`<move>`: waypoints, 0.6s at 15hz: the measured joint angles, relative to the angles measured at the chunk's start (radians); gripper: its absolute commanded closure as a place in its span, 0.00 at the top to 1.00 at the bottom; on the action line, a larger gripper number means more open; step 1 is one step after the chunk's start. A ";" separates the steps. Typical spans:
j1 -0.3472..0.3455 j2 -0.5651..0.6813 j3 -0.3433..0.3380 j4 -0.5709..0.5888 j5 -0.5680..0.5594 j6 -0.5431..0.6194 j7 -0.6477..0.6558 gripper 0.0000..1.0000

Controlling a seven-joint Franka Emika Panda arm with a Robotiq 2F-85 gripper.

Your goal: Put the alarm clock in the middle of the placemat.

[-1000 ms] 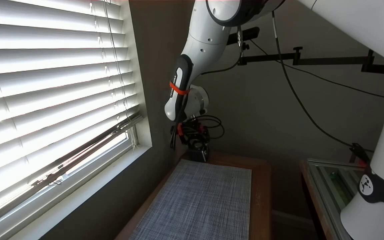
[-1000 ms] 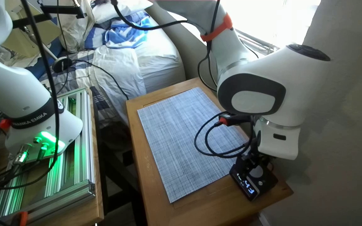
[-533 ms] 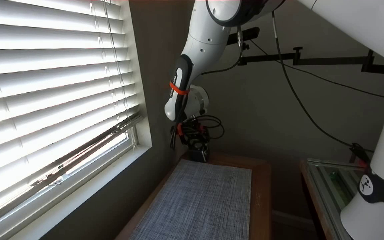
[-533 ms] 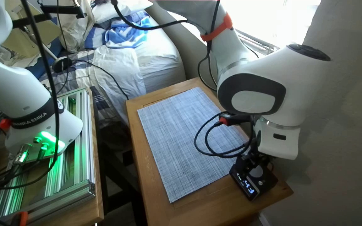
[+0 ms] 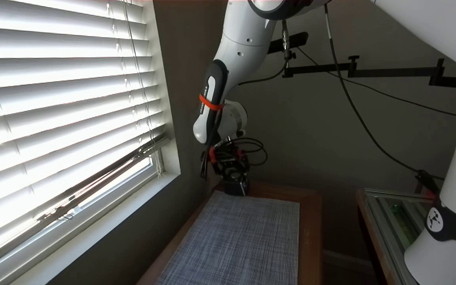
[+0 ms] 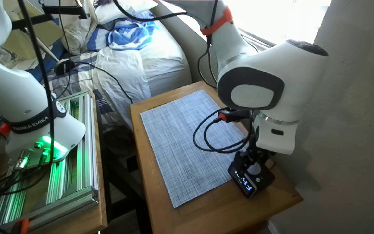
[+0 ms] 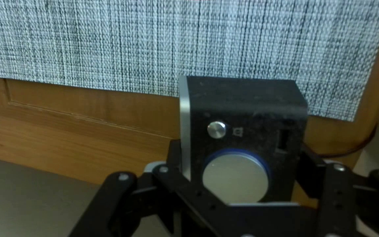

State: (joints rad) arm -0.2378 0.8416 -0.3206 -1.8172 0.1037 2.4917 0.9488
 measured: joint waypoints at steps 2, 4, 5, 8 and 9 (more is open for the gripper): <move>0.018 -0.036 0.000 -0.047 0.000 -0.002 0.000 0.56; 0.037 -0.076 0.001 -0.098 0.000 -0.002 0.000 0.56; 0.046 -0.097 0.002 -0.124 0.000 -0.002 0.000 0.56; 0.071 -0.152 0.003 -0.198 0.000 -0.006 0.001 0.81; 0.078 -0.166 0.003 -0.217 0.000 -0.007 0.001 0.81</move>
State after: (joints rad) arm -0.1603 0.6757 -0.3172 -2.0345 0.1038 2.4849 0.9501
